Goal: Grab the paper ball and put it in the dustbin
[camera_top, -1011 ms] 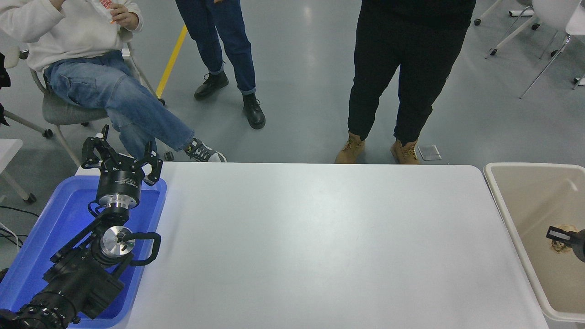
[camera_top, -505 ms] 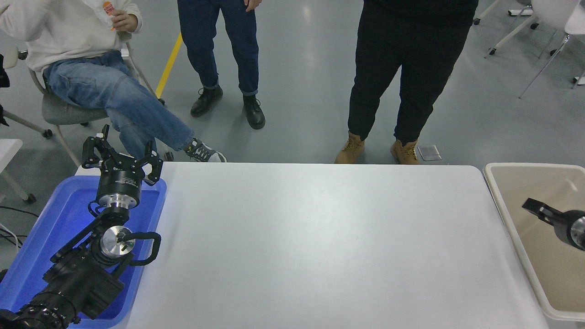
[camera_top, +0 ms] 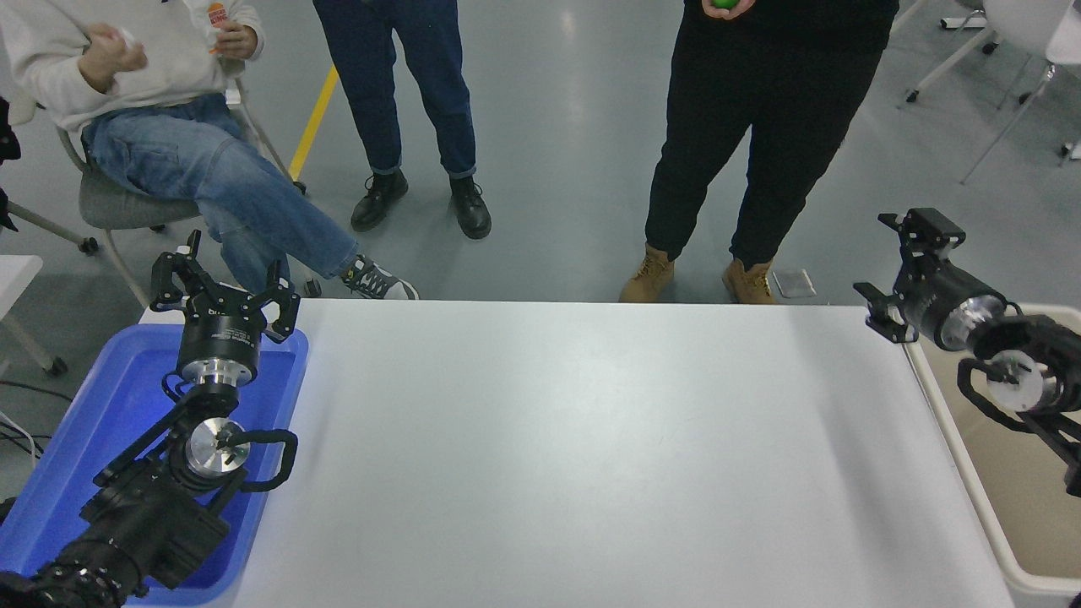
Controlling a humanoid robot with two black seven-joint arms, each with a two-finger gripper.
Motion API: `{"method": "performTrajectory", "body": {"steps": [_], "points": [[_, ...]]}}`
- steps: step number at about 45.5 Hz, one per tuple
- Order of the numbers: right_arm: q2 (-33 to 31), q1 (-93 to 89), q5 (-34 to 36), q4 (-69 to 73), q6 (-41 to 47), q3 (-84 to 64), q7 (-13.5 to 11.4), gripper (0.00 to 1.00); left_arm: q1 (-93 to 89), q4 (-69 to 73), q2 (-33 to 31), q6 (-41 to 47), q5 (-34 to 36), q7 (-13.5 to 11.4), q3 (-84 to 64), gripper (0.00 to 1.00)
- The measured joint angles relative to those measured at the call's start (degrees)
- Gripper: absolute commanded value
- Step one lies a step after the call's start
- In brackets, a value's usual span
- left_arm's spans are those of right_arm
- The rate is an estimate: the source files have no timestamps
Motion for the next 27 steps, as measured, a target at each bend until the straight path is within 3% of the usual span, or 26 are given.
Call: {"method": "performTrajectory", "body": {"steps": [7, 27], "points": [[4.78, -2.98, 6.6, 1.84, 2.08, 7.24, 0.01, 1.0, 0.0, 0.0, 0.0, 0.0, 0.0, 0.0, -0.01, 0.99], [14.33, -6.69, 10.79, -0.72, 5.54, 13.23, 0.03, 1.0, 0.0, 0.0, 0.0, 0.0, 0.0, -0.01, -0.01, 0.99]]}}
